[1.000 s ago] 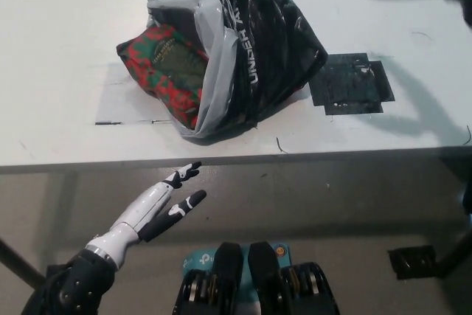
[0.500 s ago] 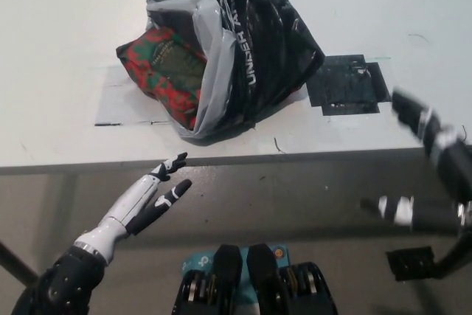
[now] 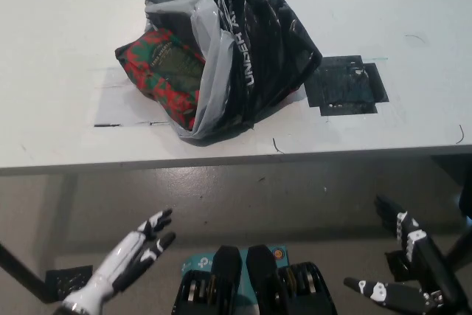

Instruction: The robot uses its right hand to pick up a bag of coffee beans and puts it in the black plastic bag, then the robot grabs the top of the bag and lifts it.

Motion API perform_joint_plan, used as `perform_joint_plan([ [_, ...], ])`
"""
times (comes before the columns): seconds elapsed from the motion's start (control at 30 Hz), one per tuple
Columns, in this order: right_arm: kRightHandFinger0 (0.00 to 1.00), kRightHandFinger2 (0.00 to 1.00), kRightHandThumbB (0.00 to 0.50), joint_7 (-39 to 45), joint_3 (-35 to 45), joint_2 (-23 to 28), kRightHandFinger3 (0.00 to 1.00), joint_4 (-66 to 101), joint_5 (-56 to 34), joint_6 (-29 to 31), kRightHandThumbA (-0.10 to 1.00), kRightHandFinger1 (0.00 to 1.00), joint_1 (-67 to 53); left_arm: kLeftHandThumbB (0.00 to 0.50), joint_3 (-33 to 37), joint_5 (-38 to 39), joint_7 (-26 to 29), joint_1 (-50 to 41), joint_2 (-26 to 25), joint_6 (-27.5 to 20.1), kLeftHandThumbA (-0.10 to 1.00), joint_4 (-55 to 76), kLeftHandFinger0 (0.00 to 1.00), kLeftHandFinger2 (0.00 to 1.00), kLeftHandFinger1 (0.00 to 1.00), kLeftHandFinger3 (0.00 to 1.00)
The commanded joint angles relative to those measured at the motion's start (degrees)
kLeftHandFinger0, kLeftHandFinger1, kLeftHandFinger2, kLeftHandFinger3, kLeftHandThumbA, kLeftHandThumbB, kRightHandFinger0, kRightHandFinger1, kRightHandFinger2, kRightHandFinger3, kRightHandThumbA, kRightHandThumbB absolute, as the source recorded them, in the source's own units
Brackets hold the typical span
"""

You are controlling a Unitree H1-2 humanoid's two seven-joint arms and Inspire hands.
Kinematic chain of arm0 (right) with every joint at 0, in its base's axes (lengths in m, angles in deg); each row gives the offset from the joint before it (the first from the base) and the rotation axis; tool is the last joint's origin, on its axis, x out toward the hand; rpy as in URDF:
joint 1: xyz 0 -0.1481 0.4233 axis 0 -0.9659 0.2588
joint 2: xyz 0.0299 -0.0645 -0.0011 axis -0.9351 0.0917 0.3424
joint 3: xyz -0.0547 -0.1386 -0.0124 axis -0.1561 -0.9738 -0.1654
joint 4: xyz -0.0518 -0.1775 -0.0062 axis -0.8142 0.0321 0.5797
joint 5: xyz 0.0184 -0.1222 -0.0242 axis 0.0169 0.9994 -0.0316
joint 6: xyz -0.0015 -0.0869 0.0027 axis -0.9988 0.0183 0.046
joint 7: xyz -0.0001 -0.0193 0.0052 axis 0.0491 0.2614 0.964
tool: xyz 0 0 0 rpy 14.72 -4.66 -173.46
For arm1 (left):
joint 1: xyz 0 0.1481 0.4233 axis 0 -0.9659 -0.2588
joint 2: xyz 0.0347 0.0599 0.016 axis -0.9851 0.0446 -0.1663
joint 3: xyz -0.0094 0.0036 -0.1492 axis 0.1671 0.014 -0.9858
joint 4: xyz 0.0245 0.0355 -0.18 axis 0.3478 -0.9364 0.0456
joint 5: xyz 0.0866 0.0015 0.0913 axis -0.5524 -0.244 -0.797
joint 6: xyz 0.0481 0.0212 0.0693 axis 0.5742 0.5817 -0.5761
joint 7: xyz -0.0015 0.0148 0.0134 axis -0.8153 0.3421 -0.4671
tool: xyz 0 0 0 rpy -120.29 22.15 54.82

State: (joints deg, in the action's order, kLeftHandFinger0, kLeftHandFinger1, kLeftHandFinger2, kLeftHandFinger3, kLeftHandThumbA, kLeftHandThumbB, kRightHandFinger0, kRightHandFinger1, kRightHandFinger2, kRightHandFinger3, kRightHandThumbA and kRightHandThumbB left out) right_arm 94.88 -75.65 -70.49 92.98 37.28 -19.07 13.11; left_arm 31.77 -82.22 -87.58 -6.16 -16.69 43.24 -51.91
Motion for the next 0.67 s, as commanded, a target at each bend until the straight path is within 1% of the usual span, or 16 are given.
perform_joint_plan([
  [0.0, 1.00, 1.00, 0.262, -12.3, 0.0, -2.2, 1.00, -11.8, 10.6, 25.1, 1.00, 1.00, 0.1, 0.271, -2.7, 5.6, 1.4, -3.9, 0.8, -5.8, 1.00, 5.3, 1.00, 1.00, 1.00, 1.00],
  [0.03, 1.00, 1.00, 0.272, -12.3, 0.3, -2.1, 1.00, -12.3, 10.4, 24.2, 1.00, 1.00, 1.2, 0.270, -2.5, 5.4, 1.6, -4.2, 1.0, -6.1, 1.00, 5.2, 1.00, 1.00, 1.00, 1.00],
  [0.07, 1.00, 1.00, 0.273, -12.4, 0.5, -2.0, 1.00, -12.6, 10.3, 23.6, 1.00, 1.00, 1.7, 0.270, -2.4, 5.2, 1.7, -4.5, 1.1, -6.4, 1.00, 5.2, 1.00, 1.00, 1.00, 1.00],
  [0.1, 1.00, 1.00, 0.252, -12.7, 0.6, -1.9, 1.00, -13.4, 10.5, 23.6, 1.00, 1.00, 2.6, 0.264, -2.4, 5.1, 1.8, -4.9, 1.2, -6.5, 1.00, 5.3, 1.00, 1.00, 1.00, 1.00],
  [0.2, 1.00, 1.00, 0.247, -14.0, 0.5, -2.0, 1.00, -16.9, 11.3, 24.2, 1.00, 1.00, 3.9, 0.265, -2.3, 4.3, 2.4, -6.7, 1.5, -6.5, 1.00, 6.0, 1.00, 1.00, 1.00, 1.00],
  [0.23, 1.00, 1.00, 0.239, -13.9, 0.2, -2.3, 1.00, -18.0, 11.1, 23.9, 0.97, 1.00, 3.6, 0.254, -2.5, 4.1, 2.7, -6.8, 1.6, -6.5, 1.00, 6.1, 1.00, 1.00, 1.00, 1.00],
  [0.27, 1.00, 1.00, 0.243, -13.9, 0.0, -2.3, 1.00, -18.5, 11.0, 23.7, 0.95, 1.00, 3.8, 0.252, -2.6, 4.0, 2.9, -6.7, 1.6, -6.4, 1.00, 6.1, 1.00, 1.00, 1.00, 1.00],
  [0.3, 1.00, 1.00, 0.227, -13.9, -0.3, -2.4, 1.00, -19.1, 11.2, 23.8, 0.92, 1.00, 4.2, 0.245, -2.9, 4.2, 2.9, -6.3, 1.6, -6.2, 1.00, 6.2, 1.00, 1.00, 1.00, 1.00],
  [0.33, 1.00, 1.00, 0.215, -14.0, -0.6, -2.5, 1.00, -19.4, 11.6, 23.7, 0.92, 1.00, 4.3, 0.256, -3.1, 4.3, 2.8, -6.0, 1.5, -6.1, 1.00, 6.2, 1.00, 1.00, 1.00, 1.00],
  [0.37, 1.00, 1.00, 0.219, -14.5, -1.0, -2.7, 1.00, -19.9, 12.4, 23.8, 0.94, 1.00, 4.5, 0.269, -3.4, 4.5, 2.7, -5.5, 1.4, -5.9, 1.00, 6.1, 1.00, 1.00, 1.00, 1.00],
  [0.4, 1.00, 1.00, 0.206, -14.8, -1.2, -2.7, 1.00, -20.3, 13.1, 23.8, 0.94, 1.00, 4.6, 0.258, -3.6, 4.8, 2.6, -5.0, 1.4, -5.9, 1.00, 5.9, 1.00, 1.00, 1.00, 1.00],
  [0.5, 1.00, 1.00, 0.200, -15.0, -1.3, -2.6, 1.00, -20.7, 13.5, 23.9, 0.93, 1.00, 4.6, 0.258, -3.6, 4.6, 2.3, -4.6, 1.7, -6.0, 1.00, 5.6, 1.00, 1.00, 1.00, 1.00],
  [0.57, 1.00, 1.00, 0.182, -14.8, -1.5, -2.6, 1.00, -21.2, 13.2, 24.0, 0.86, 1.00, 4.4, 0.242, -3.8, 4.6, 2.3, -4.9, 2.0, -6.3, 1.00, 5.5, 1.00, 1.00, 1.00, 1.00],
  [0.6, 1.00, 1.00, 0.184, -14.5, -1.8, -2.6, 1.00, -21.3, 13.3, 23.4, 0.84, 1.00, 4.3, 0.223, -3.9, 4.3, 2.4, -4.9, 2.1, -6.5, 1.00, 5.4, 1.00, 1.00, 1.00, 1.00],
  [0.63, 1.00, 1.00, 0.184, -14.5, -1.8, -2.6, 1.00, -21.3, 13.3, 23.4, 0.84, 1.00, 4.3, 0.223, -3.9, 4.3, 2.4, -4.9, 2.1, -6.5, 1.00, 5.4, 1.00, 1.00, 1.00, 1.00],
])
